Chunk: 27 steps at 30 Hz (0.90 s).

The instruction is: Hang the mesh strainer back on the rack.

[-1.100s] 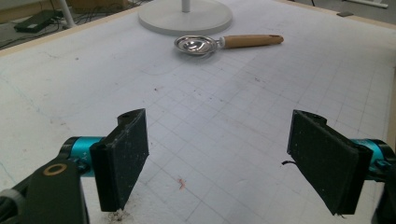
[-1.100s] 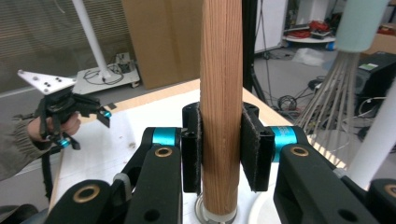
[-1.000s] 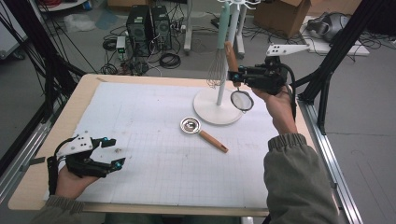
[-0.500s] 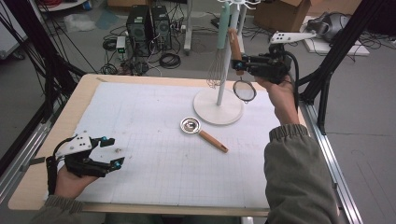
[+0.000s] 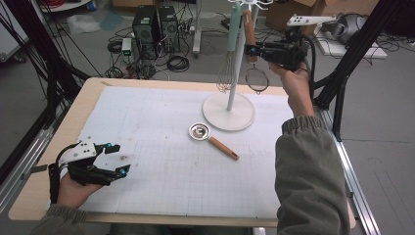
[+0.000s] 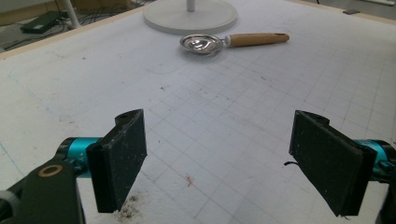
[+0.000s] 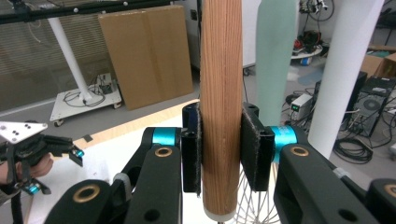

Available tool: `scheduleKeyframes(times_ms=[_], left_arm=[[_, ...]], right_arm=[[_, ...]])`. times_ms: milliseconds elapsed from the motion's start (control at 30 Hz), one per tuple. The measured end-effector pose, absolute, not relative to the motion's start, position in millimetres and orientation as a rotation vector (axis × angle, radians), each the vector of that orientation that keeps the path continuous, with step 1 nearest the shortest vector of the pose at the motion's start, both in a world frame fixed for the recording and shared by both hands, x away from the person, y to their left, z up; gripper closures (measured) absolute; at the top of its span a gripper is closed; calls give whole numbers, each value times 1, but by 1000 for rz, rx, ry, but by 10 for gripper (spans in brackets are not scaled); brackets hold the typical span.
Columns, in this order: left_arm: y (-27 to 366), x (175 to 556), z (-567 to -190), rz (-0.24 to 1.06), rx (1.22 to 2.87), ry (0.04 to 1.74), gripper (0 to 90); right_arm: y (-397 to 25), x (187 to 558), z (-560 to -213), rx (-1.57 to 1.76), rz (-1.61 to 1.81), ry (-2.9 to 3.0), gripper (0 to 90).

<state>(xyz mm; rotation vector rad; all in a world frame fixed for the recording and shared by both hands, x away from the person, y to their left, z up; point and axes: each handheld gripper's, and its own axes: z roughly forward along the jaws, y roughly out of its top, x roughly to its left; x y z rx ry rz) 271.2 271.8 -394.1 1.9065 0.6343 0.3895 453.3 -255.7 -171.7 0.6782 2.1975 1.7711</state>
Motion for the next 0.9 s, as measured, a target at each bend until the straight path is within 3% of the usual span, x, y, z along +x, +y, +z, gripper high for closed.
scheduleKeyframes(times_ms=[900], left_arm=[[270, 270, -394, 402, 1922, 624, 193]], right_arm=[[-260, 479, -182, 764, 1930, 2168, 724]])
